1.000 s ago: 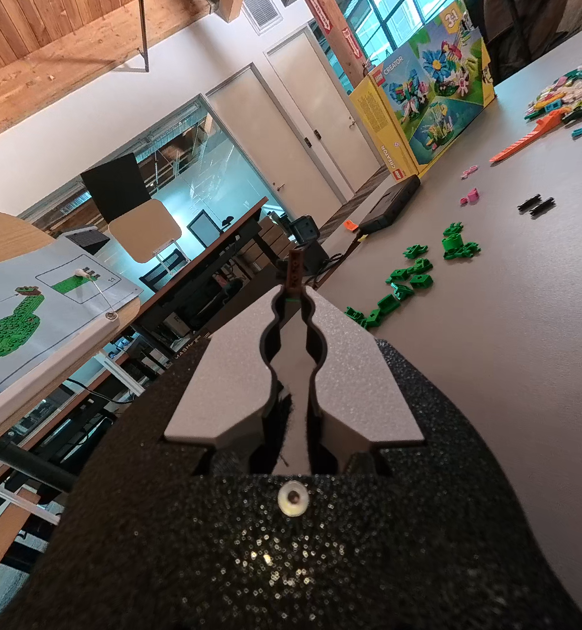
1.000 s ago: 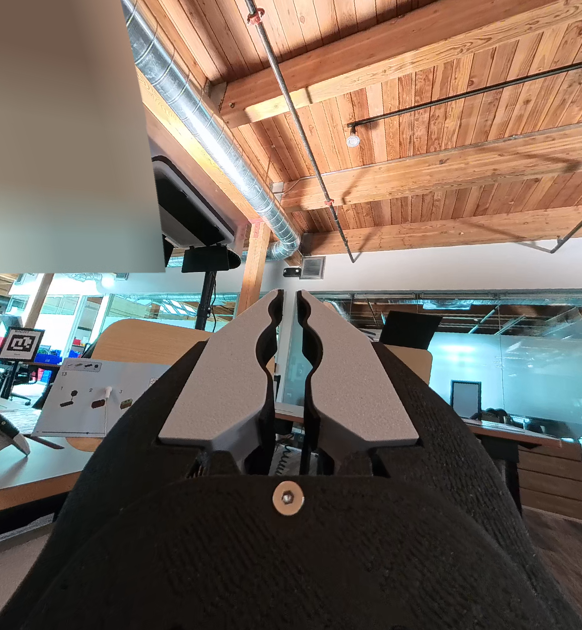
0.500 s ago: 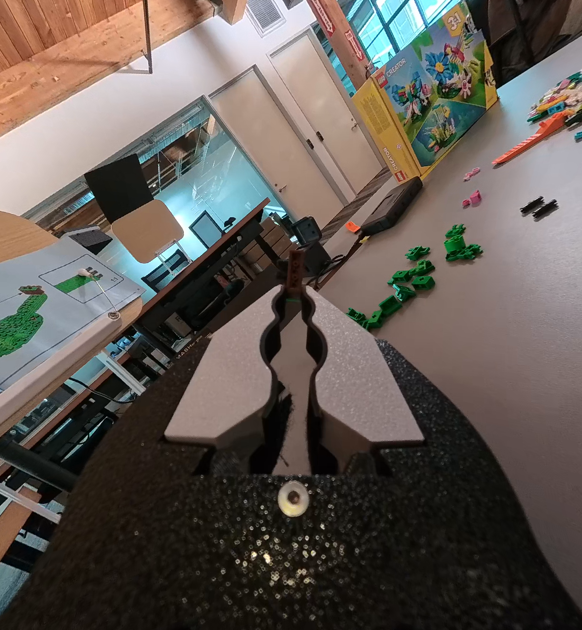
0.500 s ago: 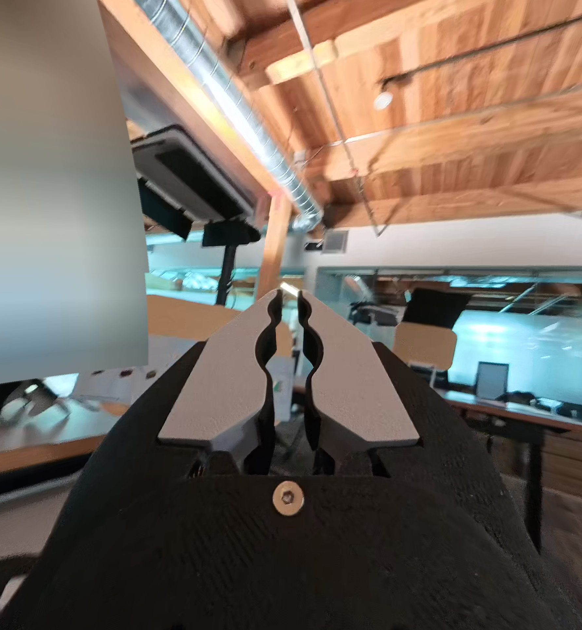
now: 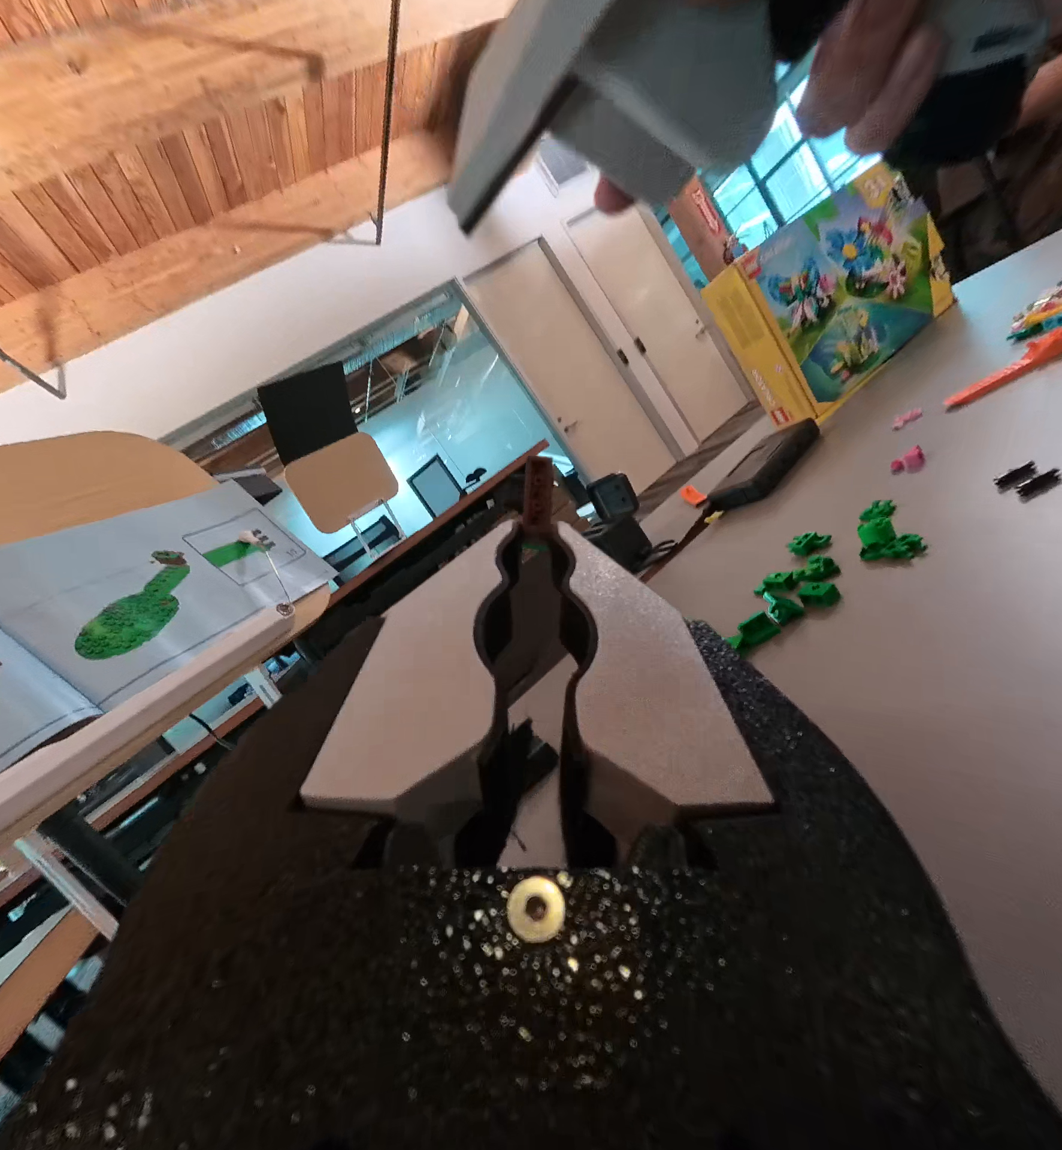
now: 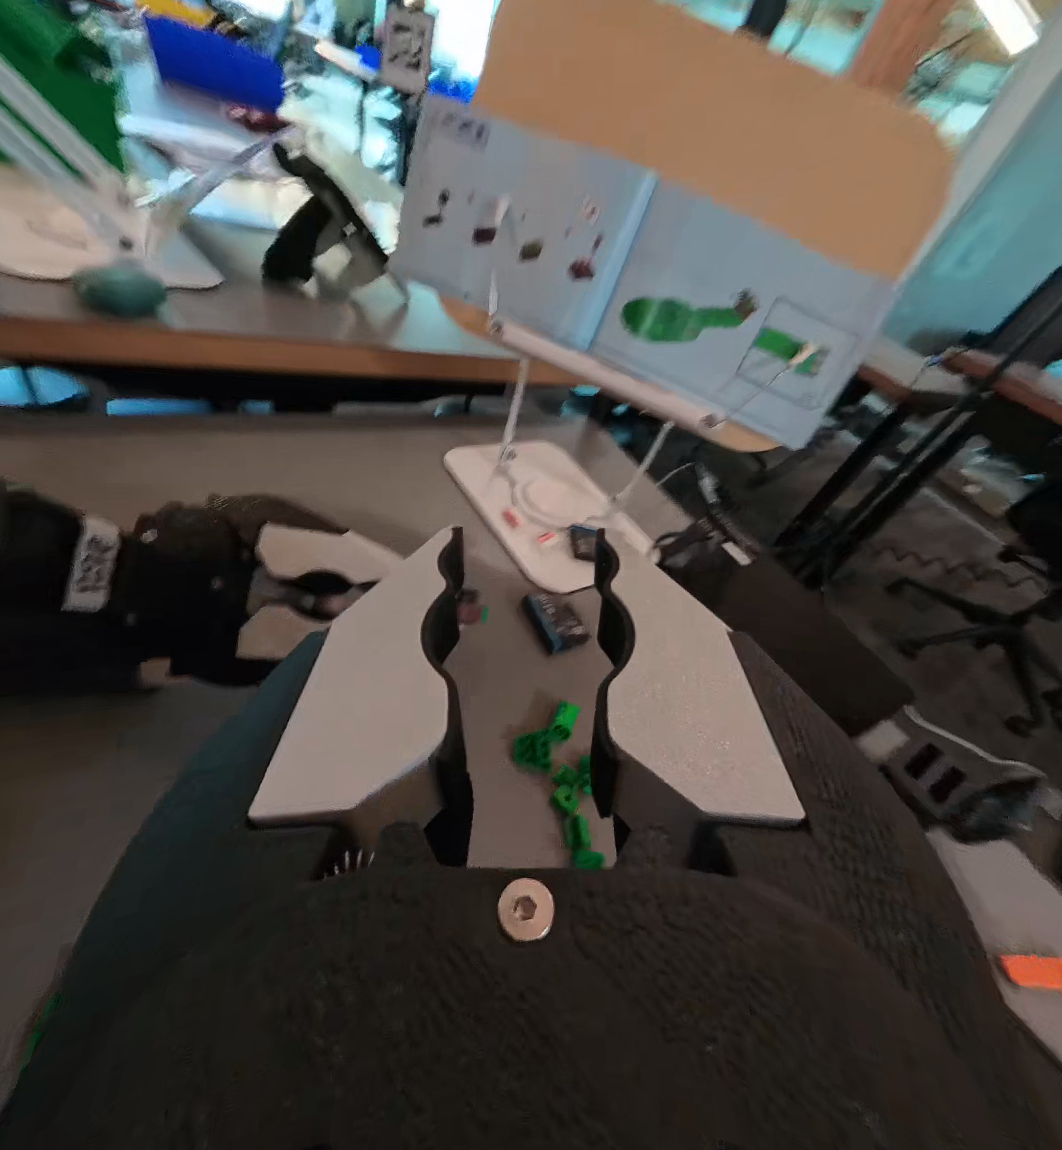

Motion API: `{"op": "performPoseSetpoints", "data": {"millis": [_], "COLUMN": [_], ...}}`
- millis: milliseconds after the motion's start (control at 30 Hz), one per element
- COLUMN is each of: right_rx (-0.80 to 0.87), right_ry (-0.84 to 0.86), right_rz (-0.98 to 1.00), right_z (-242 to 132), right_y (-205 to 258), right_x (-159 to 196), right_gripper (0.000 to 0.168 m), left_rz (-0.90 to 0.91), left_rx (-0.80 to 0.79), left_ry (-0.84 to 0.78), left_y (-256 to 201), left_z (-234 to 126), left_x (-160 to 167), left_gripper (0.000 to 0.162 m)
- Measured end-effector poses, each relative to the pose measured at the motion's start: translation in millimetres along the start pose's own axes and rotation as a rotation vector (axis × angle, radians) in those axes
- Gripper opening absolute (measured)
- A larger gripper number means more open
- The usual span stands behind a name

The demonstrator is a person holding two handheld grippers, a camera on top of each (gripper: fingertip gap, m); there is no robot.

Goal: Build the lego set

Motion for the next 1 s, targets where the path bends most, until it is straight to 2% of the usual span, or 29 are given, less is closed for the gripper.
{"op": "performPoseSetpoints", "data": {"millis": [100, 233, 333, 500, 733, 1000], "right_rx": [-0.120, -0.195, -0.256, -0.260, -0.253, -0.306], "right_ry": [0.082, 0.193, 0.197, 0.269, 0.296, 0.291], "right_rz": [0.061, 0.086, 0.165, 0.212, 0.213, 0.217], "right_z": [7, 13, 15, 18, 19, 19], "right_y": [8, 14, 17, 15, 13, 19], "right_x": [10, 22, 23, 31, 36, 35], "right_gripper": [0.041, 0.042, 0.043, 0.037, 0.027, 0.014], "left_rz": [0.010, 0.017, 0.016, 0.019, 0.051, 0.043], "left_rx": [0.009, 0.005, -0.001, -0.006, 0.097, 0.112], "left_ry": [-0.025, -0.045, -0.045, -0.042, -0.144, -0.175], "left_y": [-1, -1, 0, 0, -12, -12], "left_z": [-1, -2, -2, -2, -6, -9], "left_x": [-3, -5, -5, -5, -17, -19], "left_gripper": [0.006, 0.006, 0.006, 0.006, 0.006, 0.006]}}
Point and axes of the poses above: each gripper's, where its closed fingertips meet, z out along the fingers, x out of its underside, y = z × x across the jaws, the point moved 8 cm from there along -z, back along the fingers, and after that the axes turned 3 degrees about z, right-handed, at the moved point
